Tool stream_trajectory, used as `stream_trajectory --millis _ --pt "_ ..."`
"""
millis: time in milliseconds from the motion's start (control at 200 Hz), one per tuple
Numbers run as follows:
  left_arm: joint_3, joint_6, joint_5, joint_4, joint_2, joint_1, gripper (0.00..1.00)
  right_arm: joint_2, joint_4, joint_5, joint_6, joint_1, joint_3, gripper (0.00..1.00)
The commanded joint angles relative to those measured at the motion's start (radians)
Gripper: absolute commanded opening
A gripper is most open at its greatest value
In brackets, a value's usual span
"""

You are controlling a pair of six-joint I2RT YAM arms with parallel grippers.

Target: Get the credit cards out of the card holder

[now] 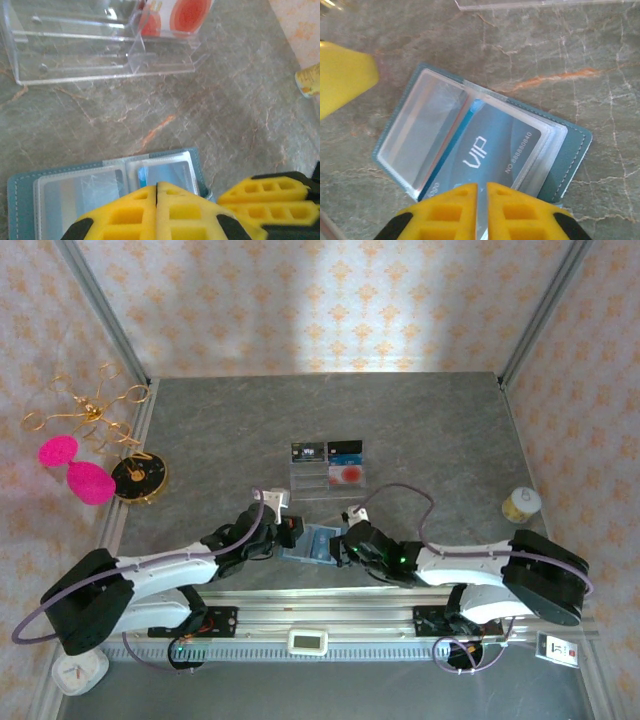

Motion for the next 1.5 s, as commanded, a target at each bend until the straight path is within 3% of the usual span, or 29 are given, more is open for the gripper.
stream_trajectory --millis 0,150,275,410,611,746,1141,1336,1497 --pt "0.017 0.016 0.062 0.015 0.059 -0.003 0.00 0.078 -0.014 -0.005 -0.001 -0.025 0.026 0.08" --pt "0.056 0.050 0.083 -0.001 0.151 0.000 0.00 0.150 0.052 -0.026 -0.020 -0.034 0.030 0.06" --pt "0.045 0.034 0.102 0.035 0.165 0.011 0.18 0.190 0.062 -0.037 -0.030 -0.034 0.040 0.05" --pt "0.018 0.003 0.103 0.071 0.160 0.025 0.23 0.197 0.064 -0.035 -0.027 -0.033 0.029 0.05" --pt "-0.044 -0.088 0.140 0.199 0.176 0.043 0.19 0.179 0.072 -0.036 -0.023 -0.033 0.018 0.04" --pt "-0.062 -0.131 0.100 0.187 0.150 0.053 0.20 0.172 0.067 -0.029 -0.027 -0.034 0.018 0.04" --pt "-0.095 -0.214 0.153 0.289 0.226 0.057 0.22 0.178 0.083 -0.047 -0.034 -0.033 0.021 0.03" --pt "-0.103 -0.219 0.171 0.286 0.235 0.057 0.15 0.192 0.097 -0.063 -0.027 -0.033 0.024 0.02" --pt "-0.121 -0.241 0.182 0.315 0.242 0.057 0.18 0.197 0.106 -0.076 -0.020 -0.033 0.021 0.01"
